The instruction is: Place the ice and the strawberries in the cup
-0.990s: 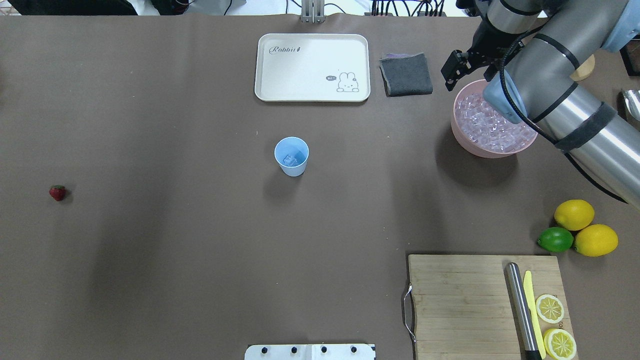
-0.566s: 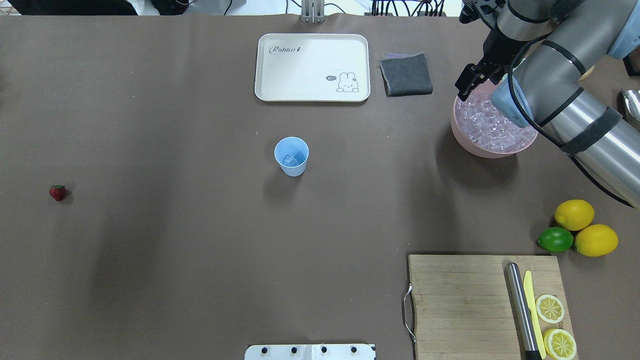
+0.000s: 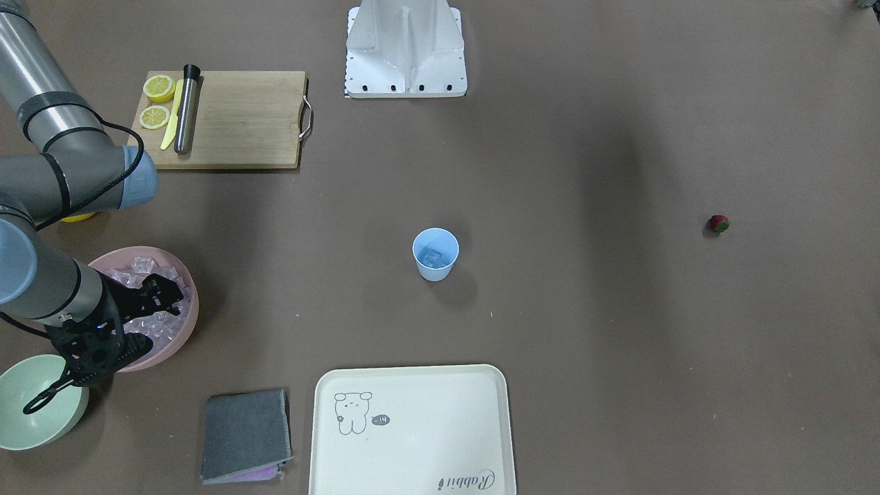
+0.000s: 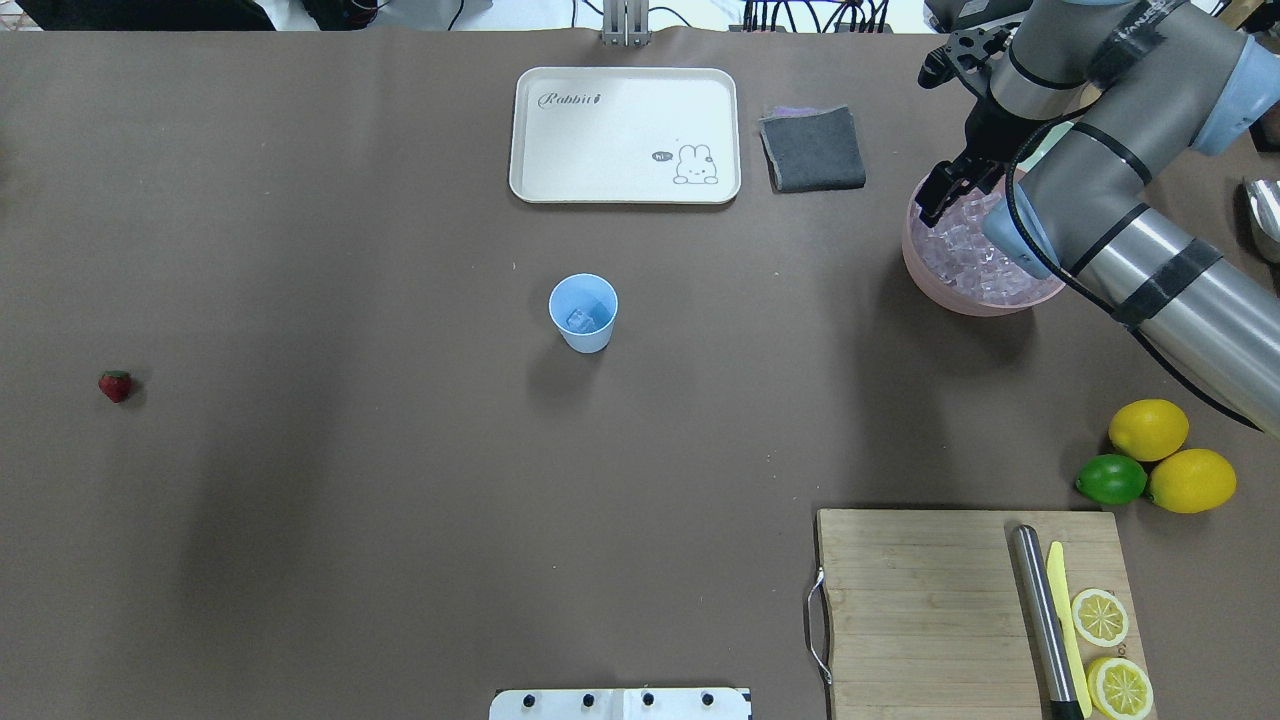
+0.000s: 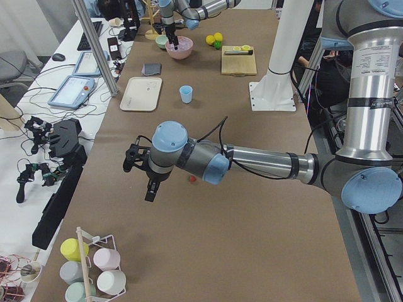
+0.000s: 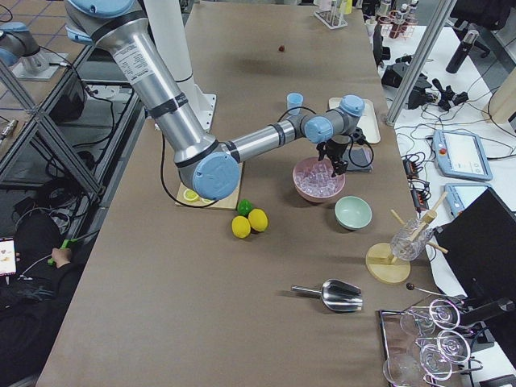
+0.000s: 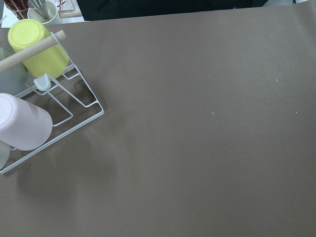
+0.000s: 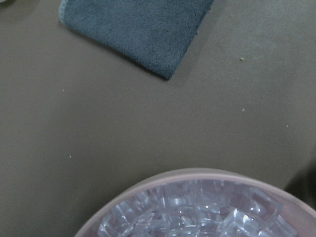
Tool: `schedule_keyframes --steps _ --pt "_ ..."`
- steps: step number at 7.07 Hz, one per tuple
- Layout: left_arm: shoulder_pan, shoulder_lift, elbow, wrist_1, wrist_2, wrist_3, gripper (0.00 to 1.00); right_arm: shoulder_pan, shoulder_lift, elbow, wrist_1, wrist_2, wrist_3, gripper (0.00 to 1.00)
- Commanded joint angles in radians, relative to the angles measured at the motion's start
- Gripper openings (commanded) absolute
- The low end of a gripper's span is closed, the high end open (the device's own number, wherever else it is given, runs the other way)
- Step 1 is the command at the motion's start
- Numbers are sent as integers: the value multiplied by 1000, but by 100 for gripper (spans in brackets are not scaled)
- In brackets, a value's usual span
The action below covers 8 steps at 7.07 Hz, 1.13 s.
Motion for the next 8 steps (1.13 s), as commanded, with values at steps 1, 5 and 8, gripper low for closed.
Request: schedule_keyframes --steps 1,5,8 --pt "0 -1 -2 0 -1 0 98 -4 -42 36 0 6 3 94" --pt "0 0 -15 2 -3 0 98 -21 -56 38 -3 4 11 83" --pt "0 0 -13 2 -3 0 98 -31 -56 30 -3 -2 9 78"
